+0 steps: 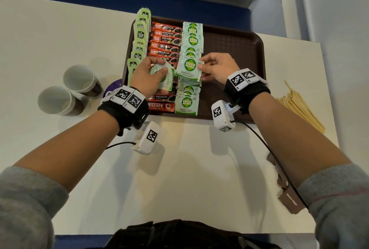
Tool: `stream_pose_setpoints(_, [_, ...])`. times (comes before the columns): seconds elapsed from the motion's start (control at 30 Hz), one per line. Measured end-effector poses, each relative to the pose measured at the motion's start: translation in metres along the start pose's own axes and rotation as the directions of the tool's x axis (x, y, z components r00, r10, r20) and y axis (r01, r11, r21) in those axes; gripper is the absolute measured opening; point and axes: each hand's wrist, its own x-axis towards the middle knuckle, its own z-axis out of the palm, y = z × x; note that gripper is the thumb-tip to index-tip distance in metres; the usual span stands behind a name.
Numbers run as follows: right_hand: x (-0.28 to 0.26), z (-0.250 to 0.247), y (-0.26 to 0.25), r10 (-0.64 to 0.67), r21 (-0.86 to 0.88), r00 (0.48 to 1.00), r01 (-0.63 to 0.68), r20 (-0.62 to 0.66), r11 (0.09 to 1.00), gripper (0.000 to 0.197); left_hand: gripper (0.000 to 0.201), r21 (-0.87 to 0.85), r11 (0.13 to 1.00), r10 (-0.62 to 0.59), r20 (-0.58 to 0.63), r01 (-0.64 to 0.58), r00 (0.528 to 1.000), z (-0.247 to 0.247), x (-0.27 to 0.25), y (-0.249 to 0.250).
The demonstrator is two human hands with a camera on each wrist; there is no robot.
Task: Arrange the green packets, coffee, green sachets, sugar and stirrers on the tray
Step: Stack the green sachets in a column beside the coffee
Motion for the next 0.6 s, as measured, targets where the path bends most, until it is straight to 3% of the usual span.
stream_pose_setpoints(0.23, [0.002,-0.002,0.024,0.046,-0.239,0.999,-0.047,-0.006,0.970,0.011,0.012,0.025,1.000,0.013,-0.031,-0.013,0.999,-0.005,0.000,0.001])
stream_pose_setpoints(0.6, [0.005,0.007,0.030,-0.015,-0.310,0.996,-0.011,-0.082,0.951,0.016,0.013,0.004,1.000,-0.015,-0.026,0.015,1.000,-0.003,-0.001,0.001])
